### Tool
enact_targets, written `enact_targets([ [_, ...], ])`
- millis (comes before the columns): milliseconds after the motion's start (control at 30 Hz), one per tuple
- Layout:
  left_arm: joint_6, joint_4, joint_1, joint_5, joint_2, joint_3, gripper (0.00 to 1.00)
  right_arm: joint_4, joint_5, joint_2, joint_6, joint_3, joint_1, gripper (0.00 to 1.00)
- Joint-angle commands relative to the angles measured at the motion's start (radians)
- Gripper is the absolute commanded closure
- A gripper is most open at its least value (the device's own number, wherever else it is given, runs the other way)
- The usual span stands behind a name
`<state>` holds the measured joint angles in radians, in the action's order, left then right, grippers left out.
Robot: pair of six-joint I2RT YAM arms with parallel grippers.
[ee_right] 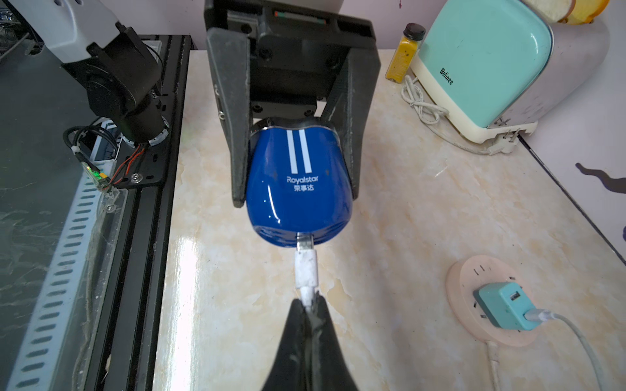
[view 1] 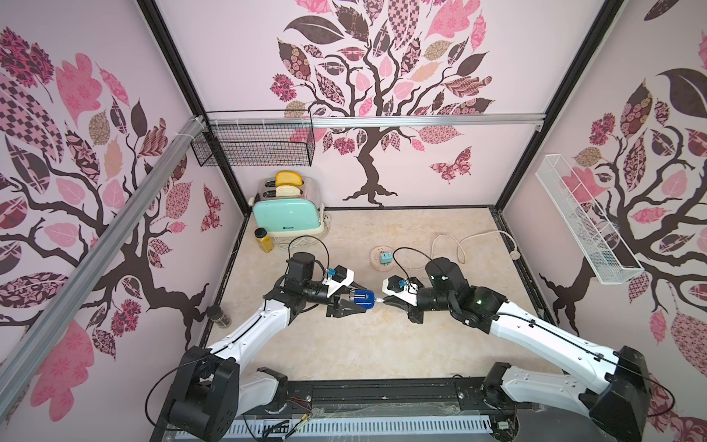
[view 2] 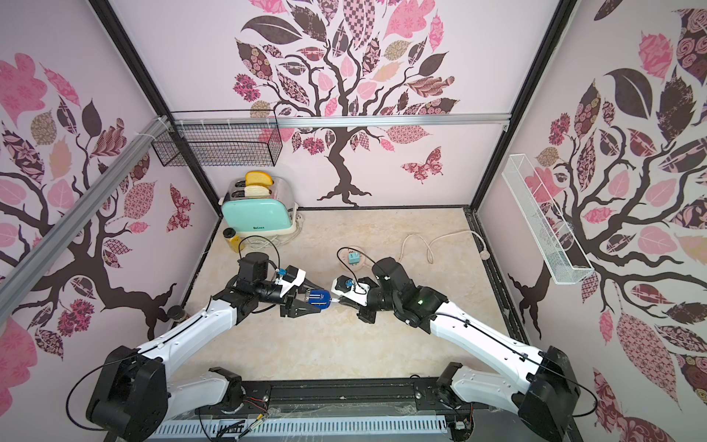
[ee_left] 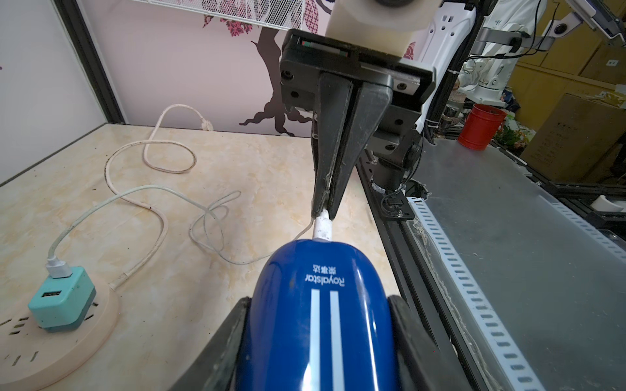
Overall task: Charge the electric shaver
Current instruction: Insert the charging cable into the electric shaver.
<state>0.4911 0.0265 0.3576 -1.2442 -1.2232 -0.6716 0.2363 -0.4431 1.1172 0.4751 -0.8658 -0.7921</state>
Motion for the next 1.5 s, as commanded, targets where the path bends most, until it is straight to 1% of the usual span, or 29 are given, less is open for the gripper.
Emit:
enact_targets([
  [0, -0.004, -0.024, 0.001, -0.012, -0.003, -0.022, 1.00, -0.038, -0.035, -0.017, 0.000, -0.015, -0.013, 1.00],
  [167, -0.008, -0.023, 0.001, -0.014, -0.001, -0.025, 1.00, -0.038, -0.043, -0.005, -0.001, -0.014, -0.013, 1.00],
  [433, -0.015, -0.020, 0.009, -0.031, -0.005, -0.036, 1.00, -0.102, -0.069, 0.016, -0.008, -0.006, -0.014, 1.00],
  [567, -0.015, -0.022, 0.012, -0.034, -0.008, -0.034, 1.00, -0.130, -0.106, 0.018, -0.043, -0.014, -0.016, 1.00],
  [700, -0.012, -0.017, 0.017, -0.037, -0.015, -0.037, 1.00, -0.186, -0.097, 0.001, -0.062, 0.007, -0.019, 1.00],
  [800, -0.009, -0.023, 0.021, -0.035, -0.020, -0.039, 1.00, -0.159, -0.128, 0.022, -0.051, -0.017, -0.031, 1.00],
  [900, -0.022, -0.049, 0.021, -0.035, -0.021, -0.039, 1.00, -0.120, -0.093, 0.045, -0.020, -0.029, -0.072, 1.00],
  [933, -0.033, -0.063, 0.021, -0.038, -0.020, -0.040, 1.00, -0.128, -0.096, 0.045, -0.030, -0.021, -0.074, 1.00],
  [1033, -0.048, -0.082, 0.021, -0.044, -0.015, -0.044, 1.00, -0.199, -0.086, 0.022, -0.061, 0.032, -0.074, 1.00],
  [1233, -0.057, -0.081, 0.022, -0.059, -0.001, -0.044, 1.00, -0.264, -0.066, -0.004, -0.086, 0.077, -0.070, 1.00],
  [1367, -0.060, -0.083, 0.023, -0.066, 0.007, -0.031, 1.00, -0.359, -0.101, -0.068, -0.133, 0.122, -0.038, 1.00],
  [1467, -0.050, -0.058, 0.025, -0.083, 0.001, -0.036, 1.00, -0.354, -0.115, -0.085, -0.126, 0.121, -0.027, 1.00],
])
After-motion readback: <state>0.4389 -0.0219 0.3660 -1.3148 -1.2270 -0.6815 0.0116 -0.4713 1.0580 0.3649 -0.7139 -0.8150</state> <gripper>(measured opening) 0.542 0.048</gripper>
